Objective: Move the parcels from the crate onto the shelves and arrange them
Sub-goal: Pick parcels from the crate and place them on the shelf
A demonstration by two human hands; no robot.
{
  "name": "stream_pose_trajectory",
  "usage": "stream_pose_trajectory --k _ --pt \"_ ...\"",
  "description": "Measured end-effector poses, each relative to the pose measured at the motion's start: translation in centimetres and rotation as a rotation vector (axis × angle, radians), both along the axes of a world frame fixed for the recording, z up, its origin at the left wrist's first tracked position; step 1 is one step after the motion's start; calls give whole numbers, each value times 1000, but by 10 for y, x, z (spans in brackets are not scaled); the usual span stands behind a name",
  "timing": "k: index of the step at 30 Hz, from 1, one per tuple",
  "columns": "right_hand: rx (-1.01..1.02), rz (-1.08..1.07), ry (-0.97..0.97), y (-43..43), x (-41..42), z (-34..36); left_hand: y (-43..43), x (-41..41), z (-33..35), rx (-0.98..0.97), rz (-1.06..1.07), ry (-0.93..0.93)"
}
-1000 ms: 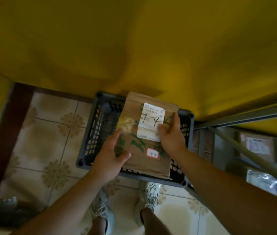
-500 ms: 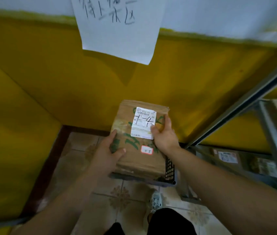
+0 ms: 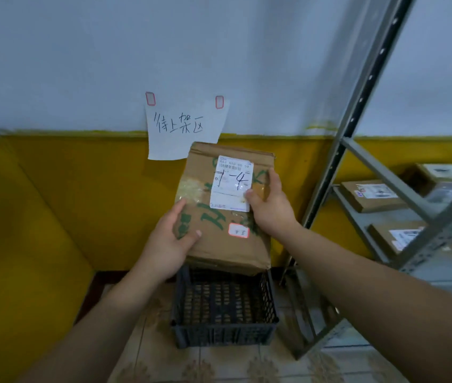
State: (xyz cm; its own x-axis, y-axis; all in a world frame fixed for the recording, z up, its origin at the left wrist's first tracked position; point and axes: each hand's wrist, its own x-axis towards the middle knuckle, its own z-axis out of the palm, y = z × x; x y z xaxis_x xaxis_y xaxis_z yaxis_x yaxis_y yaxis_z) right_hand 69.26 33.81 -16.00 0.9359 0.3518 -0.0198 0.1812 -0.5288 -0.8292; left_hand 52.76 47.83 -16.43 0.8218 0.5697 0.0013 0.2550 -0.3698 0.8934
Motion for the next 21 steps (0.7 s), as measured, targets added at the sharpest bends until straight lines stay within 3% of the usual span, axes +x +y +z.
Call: stream_pose_trajectory --k 11,21 --pt "94 88 -211 -93 -41 109 -96 -43 86 155 82 -202" --pt "123 18 -256 -196 -98 123 -183 -86 96 147 -7 -258"
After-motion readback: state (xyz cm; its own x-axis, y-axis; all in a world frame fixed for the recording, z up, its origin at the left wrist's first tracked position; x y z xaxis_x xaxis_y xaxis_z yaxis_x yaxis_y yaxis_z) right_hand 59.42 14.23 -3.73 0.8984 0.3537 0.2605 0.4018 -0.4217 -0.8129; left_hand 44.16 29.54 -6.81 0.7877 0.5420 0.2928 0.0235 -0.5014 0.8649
